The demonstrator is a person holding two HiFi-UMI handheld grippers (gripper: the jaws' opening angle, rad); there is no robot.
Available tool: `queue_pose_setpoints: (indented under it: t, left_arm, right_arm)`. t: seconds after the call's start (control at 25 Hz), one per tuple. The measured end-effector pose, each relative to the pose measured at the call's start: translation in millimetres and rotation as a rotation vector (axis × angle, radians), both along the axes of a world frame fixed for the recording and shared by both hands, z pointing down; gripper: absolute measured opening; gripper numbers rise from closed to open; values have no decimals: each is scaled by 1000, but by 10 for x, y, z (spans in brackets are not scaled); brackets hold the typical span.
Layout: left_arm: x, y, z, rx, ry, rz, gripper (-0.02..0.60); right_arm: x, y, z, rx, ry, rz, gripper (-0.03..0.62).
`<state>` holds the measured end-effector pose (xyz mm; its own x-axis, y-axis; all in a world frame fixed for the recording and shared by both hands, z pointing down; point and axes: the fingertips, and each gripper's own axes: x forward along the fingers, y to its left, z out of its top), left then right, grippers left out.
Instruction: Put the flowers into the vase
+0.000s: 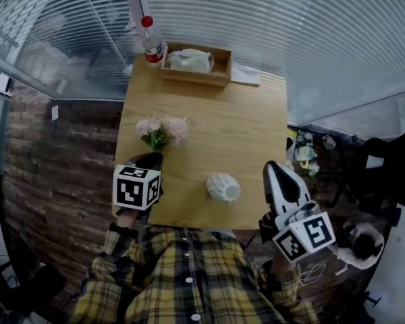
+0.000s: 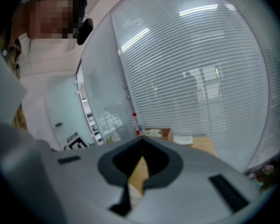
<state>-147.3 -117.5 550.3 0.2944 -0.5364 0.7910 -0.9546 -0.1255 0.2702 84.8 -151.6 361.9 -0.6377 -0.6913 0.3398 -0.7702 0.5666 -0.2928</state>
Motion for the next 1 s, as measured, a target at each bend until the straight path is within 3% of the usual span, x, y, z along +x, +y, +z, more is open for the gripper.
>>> queue_pose_setpoints:
  t: [0.32,1.0]
  left_arm:
    - [105,-154,-681,182,66,-3,15]
    - [586,-449,-2066,507,267,99,15]
  right_arm:
    - [-56,47,-115,24,-23,-16,14]
    - [-67,126,-114,26,-24,1,14]
